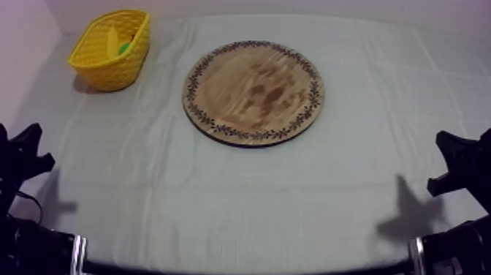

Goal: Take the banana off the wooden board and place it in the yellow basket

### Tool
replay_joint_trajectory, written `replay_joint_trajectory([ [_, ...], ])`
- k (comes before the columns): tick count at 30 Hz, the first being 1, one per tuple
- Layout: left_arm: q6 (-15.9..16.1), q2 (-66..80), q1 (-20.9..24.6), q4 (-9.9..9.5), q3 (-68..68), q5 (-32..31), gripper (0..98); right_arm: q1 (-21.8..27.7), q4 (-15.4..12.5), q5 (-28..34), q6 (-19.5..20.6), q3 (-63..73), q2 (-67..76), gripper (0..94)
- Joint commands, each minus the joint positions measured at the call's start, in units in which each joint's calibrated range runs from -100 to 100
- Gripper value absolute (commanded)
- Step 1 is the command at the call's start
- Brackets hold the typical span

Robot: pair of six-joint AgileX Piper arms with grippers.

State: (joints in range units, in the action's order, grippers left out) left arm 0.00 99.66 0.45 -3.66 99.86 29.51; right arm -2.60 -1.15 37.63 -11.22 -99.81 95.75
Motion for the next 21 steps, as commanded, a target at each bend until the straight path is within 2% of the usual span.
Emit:
replay_joint_trajectory([
  [1,-0.06,0.05,-0.12,0.11,0.05,0.87,0.0,0.00,0.00,0.03,0.01,0.03,0.00,0.3],
  [21,0.74,0.08,1.46,0.16,0.14,1.96,0.0,0.00,0.00,0.03,0.01,0.03,0.00,0.3],
])
